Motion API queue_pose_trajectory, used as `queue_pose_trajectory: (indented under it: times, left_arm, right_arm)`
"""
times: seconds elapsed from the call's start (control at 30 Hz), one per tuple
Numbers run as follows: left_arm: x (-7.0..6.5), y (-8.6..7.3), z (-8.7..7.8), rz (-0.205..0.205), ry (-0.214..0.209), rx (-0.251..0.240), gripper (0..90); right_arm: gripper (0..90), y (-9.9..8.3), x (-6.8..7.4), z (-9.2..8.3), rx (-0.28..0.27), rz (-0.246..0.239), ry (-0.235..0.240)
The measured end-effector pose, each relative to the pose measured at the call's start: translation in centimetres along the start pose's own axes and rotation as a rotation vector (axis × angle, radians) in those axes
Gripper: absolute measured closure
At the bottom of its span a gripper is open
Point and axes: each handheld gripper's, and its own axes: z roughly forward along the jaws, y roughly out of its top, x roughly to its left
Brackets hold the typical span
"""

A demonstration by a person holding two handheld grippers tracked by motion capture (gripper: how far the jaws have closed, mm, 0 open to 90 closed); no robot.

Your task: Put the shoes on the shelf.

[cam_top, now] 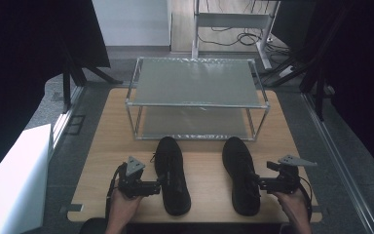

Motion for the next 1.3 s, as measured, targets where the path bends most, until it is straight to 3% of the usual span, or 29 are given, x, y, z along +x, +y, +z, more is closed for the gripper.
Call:
queue_pose_trajectory:
  times: [0.17,0.27,0.4,0.47,0.67,0.77,0.8,0.87,0.9,0.93,0.97,1.0,1.03,1.07,1.1,1.13,1.17,1.27,1.3]
  left_arm:
    - [-1.1,0.3,1.1,0.015,-0.025,0.019,0.0]
    - [-1.8,0.4,2.0,0.036,-0.027,0.04,0.0]
    - [-1.8,0.5,2.9,-0.012,-0.047,0.035,0.0]
    - [-2.2,0.6,4.0,0.011,-0.031,0.066,0.0]
    - [-2.5,0.7,5.8,0.016,-0.003,0.117,0.0]
    - [-2.5,0.9,6.1,0.018,0.022,0.14,0.0]
    - [-2.4,1.0,6.2,0.019,0.033,0.164,0.0]
    - [-2.4,1.0,6.3,0.02,0.038,0.175,2.0]
    - [-2.4,1.1,6.3,0.026,0.042,0.18,2.0]
    - [-2.2,1.1,6.0,0.029,0.052,0.176,6.2]
    - [-1.7,1.2,5.3,0.034,0.073,0.159,22.4]
    - [-1.7,1.2,5.3,0.034,0.073,0.159,32.3]
    - [-1.1,1.1,4.9,0.035,0.089,0.148,32.3]
    - [0.0,0.9,4.7,-0.008,0.056,0.152,43.8]
    - [0.0,0.9,4.7,-0.008,0.056,0.152,45.5]
    - [0.4,0.7,4.7,-0.035,0.04,0.149,45.5]
    - [0.3,0.8,4.6,-0.018,0.053,0.163,48.8]
    - [0.1,1.0,4.6,0.017,0.084,0.175,53.7]
    - [0.1,1.0,4.6,0.02,0.087,0.176,60.7]
  right_arm:
    - [4.6,-0.3,0.7,1.5,0.045,-0.02,0.008]
    - [6.3,-0.3,0.5,2.2,0.057,0.002,0.002]
    - [6.5,-0.3,0.7,3.3,0.085,-0.016,-0.021]
    - [7.0,-0.3,1.0,4.3,0.109,-0.03,-0.045]
    - [10.3,-0.3,1.1,5.2,0.121,-0.033,-0.081]
    - [21.4,-0.3,1.5,5.1,0.129,-0.062,-0.142]
    - [29.4,-0.3,2.0,5.1,0.136,-0.078,-0.201]
    - [38.4,-0.3,2.2,5.1,0.132,-0.094,-0.236]
    - [38.4,-0.3,2.2,5.1,0.132,-0.094,-0.236]
    - [44.6,-0.3,2.3,5.0,0.127,-0.097,-0.255]
    - [54.6,-0.4,2.1,4.8,0.123,-0.106,-0.275]
    - [54.6,-0.4,2.1,4.8,0.123,-0.106,-0.275]
    - [58.0,-0.4,2.0,4.6,0.12,-0.104,-0.278]
    - [64.4,-0.4,1.7,4.4,0.113,-0.096,-0.282]
    - [64.4,-0.4,1.7,4.4,0.113,-0.096,-0.282]
    - [66.5,-0.5,1.6,4.3,0.108,-0.088,-0.285]
    - [71.5,-0.4,1.6,4.2,0.1,-0.073,-0.305]
    - [73.3,-0.4,1.6,4.1,0.094,-0.061,-0.31]
    - [74.3,-0.4,1.3,3.9,0.085,-0.025,-0.297]
